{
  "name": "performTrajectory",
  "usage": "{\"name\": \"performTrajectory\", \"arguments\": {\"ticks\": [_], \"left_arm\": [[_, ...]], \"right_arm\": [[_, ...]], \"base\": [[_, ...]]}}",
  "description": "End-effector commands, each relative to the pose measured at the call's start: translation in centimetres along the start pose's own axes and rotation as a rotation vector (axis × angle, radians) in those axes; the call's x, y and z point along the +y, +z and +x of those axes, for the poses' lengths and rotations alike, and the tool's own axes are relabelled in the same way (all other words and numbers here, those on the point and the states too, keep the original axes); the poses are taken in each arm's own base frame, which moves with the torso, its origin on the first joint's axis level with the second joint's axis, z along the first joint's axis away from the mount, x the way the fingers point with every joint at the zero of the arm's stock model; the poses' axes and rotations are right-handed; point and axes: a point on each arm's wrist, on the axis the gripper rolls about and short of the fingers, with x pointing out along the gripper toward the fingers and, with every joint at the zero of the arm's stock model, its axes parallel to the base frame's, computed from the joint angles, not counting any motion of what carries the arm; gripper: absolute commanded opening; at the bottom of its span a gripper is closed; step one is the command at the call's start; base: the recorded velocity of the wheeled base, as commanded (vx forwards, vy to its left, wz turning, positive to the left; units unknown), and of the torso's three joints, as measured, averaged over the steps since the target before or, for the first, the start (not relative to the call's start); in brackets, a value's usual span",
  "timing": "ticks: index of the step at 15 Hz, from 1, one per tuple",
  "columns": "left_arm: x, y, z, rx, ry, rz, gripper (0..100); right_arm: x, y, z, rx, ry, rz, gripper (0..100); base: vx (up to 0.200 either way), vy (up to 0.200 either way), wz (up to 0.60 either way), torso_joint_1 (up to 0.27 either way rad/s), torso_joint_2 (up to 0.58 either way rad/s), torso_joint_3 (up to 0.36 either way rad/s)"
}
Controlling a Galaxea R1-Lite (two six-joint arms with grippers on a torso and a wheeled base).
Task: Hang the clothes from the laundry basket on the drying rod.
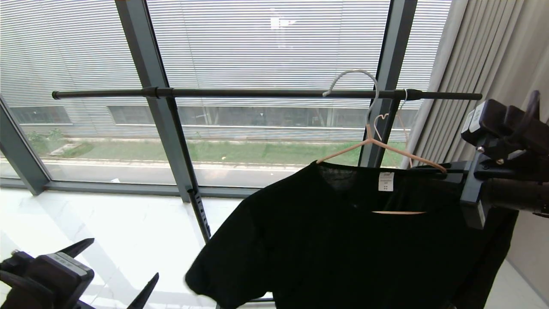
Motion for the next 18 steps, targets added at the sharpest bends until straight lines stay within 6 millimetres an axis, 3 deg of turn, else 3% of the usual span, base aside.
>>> {"name": "performTrajectory", "arguments": {"ticks": [1, 4, 8, 11, 18], "left_arm": [[1.2, 0.3, 0.1, 0.020, 0.112, -0.044, 100], [2.3, -0.1, 0.3, 0.082, 0.239, -0.077, 100], [2.7, 0.4, 0.5, 0.076, 0.258, -0.089, 100], [2.8, 0.6, 0.5, 0.070, 0.261, -0.090, 100], [2.8, 0.8, 0.5, 0.069, 0.262, -0.087, 100]], "right_arm": [[0.3, -1.2, 0.0, 0.088, -0.099, 0.092, 0], [0.4, -2.4, 0.3, 0.186, -0.277, 0.304, 0], [0.8, -3.6, 0.6, 0.252, -0.358, 0.466, 0], [1.2, -5.6, 2.4, 0.406, -0.513, 0.526, 0], [-0.4, -4.0, 6.9, 0.164, -0.690, 0.548, 0]], "base": [[0.000, 0.000, 0.00, 0.000, 0.00, 0.000], [0.000, 0.000, 0.00, 0.000, 0.00, 0.000], [0.000, 0.000, 0.00, 0.000, 0.00, 0.000], [0.000, 0.000, 0.00, 0.000, 0.00, 0.000], [0.000, 0.000, 0.00, 0.000, 0.00, 0.000]]}}
